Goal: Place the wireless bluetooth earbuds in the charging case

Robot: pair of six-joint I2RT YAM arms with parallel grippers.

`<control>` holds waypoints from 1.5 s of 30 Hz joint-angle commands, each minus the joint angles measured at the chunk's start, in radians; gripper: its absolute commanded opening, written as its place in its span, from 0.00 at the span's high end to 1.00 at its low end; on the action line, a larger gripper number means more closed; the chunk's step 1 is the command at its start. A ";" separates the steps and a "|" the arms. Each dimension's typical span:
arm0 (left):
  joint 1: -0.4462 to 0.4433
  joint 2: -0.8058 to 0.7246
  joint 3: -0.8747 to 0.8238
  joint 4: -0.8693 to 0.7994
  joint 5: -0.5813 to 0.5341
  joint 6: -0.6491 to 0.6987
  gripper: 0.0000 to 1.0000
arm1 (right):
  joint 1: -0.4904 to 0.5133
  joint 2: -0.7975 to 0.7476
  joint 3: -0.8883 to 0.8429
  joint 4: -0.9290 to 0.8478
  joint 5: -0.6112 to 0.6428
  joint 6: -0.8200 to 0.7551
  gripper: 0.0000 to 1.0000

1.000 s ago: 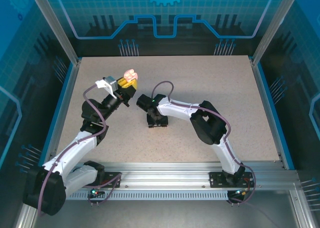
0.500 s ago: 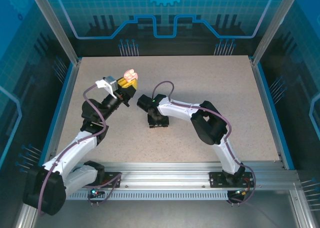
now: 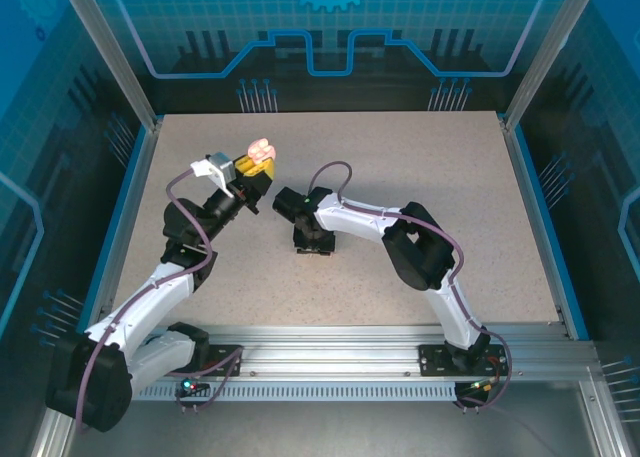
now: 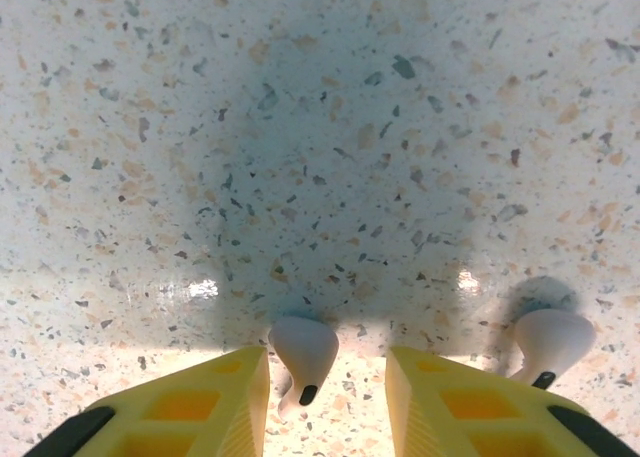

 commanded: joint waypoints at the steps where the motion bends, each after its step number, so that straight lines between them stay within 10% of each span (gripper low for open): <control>1: -0.003 -0.001 -0.009 0.065 -0.018 -0.001 1.00 | -0.005 0.007 0.023 -0.016 -0.011 0.092 0.66; 45: 0.019 0.023 -0.018 0.125 -0.015 -0.033 1.00 | -0.042 0.060 0.041 -0.017 -0.030 0.197 0.71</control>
